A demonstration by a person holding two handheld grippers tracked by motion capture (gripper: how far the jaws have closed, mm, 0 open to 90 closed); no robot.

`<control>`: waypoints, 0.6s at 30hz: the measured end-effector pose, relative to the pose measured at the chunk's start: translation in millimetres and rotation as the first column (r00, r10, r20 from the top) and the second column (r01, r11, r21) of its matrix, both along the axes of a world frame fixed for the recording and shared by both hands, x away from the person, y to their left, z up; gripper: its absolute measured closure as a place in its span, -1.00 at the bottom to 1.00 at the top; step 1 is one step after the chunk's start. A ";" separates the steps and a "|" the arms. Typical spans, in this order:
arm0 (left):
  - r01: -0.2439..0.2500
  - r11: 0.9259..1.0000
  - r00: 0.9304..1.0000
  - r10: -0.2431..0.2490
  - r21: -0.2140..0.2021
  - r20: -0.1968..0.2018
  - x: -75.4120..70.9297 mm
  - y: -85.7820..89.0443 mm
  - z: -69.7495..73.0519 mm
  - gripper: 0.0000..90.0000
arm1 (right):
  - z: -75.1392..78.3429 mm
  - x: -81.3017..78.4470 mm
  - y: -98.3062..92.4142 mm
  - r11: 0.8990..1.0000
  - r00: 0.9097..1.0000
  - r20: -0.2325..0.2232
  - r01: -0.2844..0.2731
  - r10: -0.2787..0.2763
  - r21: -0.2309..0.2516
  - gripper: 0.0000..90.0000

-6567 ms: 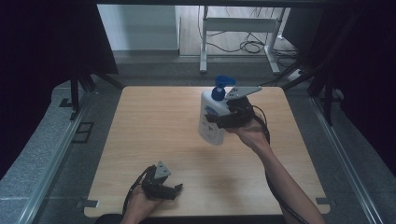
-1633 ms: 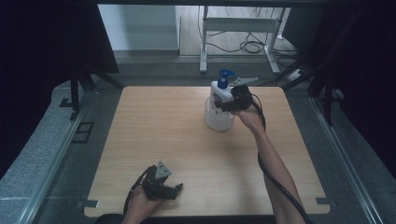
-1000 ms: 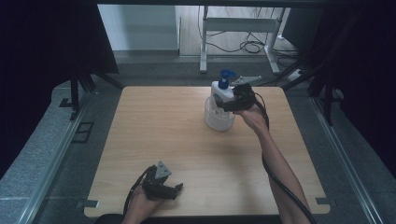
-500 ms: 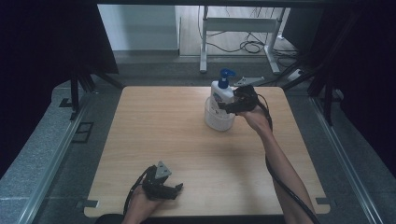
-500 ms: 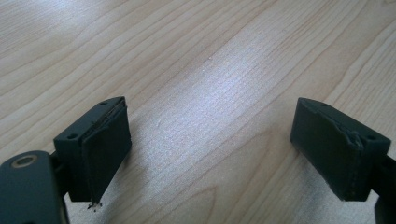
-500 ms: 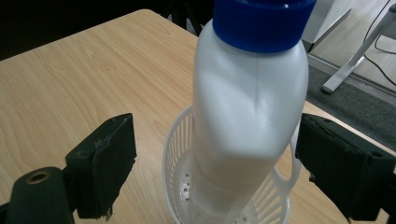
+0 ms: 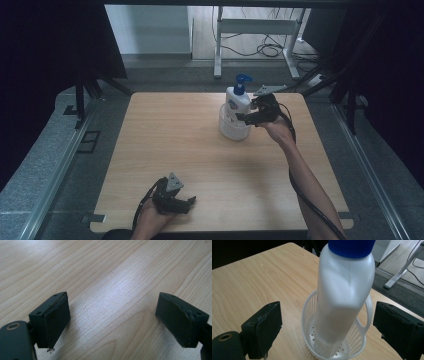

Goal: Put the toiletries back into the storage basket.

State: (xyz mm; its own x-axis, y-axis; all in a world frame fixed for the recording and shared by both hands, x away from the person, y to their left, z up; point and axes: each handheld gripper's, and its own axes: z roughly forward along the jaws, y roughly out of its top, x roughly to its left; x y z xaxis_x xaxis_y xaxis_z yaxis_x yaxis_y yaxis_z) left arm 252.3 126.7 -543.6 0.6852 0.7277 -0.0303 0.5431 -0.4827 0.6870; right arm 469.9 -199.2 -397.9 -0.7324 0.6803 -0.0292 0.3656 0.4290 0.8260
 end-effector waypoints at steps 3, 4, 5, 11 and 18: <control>-0.001 1.000 1.000 0.001 0.000 -0.001 0.0 -0.1 0.0 -0.74 | 0.6 -2.8 -1.5 1.000 1.000 0.004 -0.004 0.004 0.001 -0.82; -0.001 1.000 1.000 0.001 0.000 -0.001 0.0 -0.2 0.1 -0.74 | 0.7 -3.7 -1.9 1.000 1.000 0.006 -0.004 0.004 0.002 -0.82; -0.001 1.000 1.000 0.001 0.000 -0.001 0.0 -0.2 0.1 -0.74 | 0.9 -4.6 -2.4 1.000 1.000 0.007 -0.004 0.004 0.001 -0.82; -0.002 1.000 1.000 0.002 0.001 -0.001 0.0 -0.4 0.2 -0.74 | 0.6 -9.5 -5.1 1.000 1.000 0.010 -0.007 0.007 0.000 -0.83; -0.002 1.000 1.000 0.002 0.001 -0.001 0.0 -0.4 0.2 -0.74 | -1.6 -15.4 -7.2 1.000 1.000 0.009 -0.009 0.009 -0.003 -0.83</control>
